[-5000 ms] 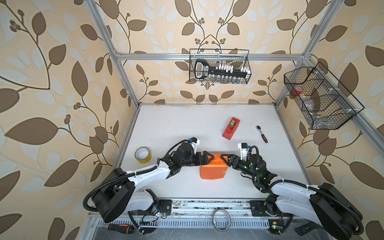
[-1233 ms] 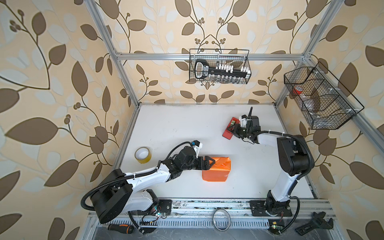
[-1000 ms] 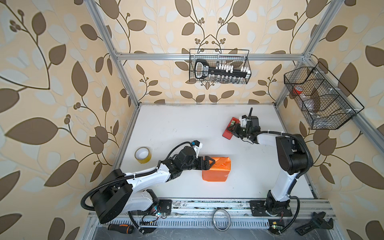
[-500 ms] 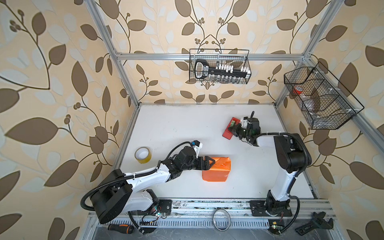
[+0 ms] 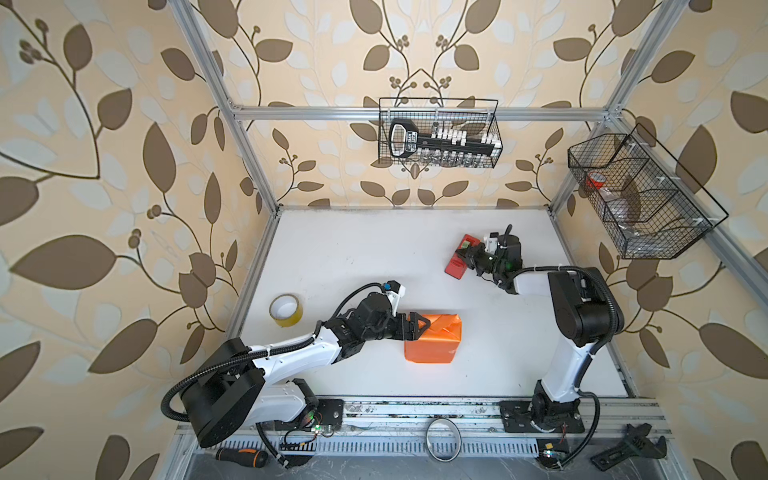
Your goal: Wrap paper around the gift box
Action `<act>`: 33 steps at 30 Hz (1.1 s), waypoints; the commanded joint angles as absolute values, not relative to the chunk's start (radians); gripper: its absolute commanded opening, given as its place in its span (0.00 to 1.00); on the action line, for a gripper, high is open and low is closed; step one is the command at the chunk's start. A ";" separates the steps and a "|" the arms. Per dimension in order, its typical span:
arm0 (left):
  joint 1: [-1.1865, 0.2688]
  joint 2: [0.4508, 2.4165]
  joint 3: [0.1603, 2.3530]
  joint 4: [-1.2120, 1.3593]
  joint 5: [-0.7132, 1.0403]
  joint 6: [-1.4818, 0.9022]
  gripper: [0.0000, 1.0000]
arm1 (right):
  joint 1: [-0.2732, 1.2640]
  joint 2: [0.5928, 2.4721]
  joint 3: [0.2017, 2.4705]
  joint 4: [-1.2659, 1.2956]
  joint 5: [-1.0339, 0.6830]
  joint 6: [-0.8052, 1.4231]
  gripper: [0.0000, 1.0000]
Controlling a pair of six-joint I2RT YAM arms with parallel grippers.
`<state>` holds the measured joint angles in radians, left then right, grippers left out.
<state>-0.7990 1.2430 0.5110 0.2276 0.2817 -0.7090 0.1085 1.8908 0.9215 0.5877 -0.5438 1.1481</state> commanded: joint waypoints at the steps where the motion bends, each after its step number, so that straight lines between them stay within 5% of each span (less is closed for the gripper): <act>1: -0.807 1.282 0.484 0.018 0.238 -0.655 0.92 | 0.118 1.839 0.909 0.658 -0.590 1.191 0.00; 19: -0.807 1.284 0.481 0.021 0.237 -0.654 0.92 | 0.214 1.703 0.723 0.681 -0.515 1.175 0.00; 33: -0.807 1.287 0.481 0.025 0.236 -0.655 0.92 | 0.234 1.853 0.659 0.720 -0.462 1.118 0.00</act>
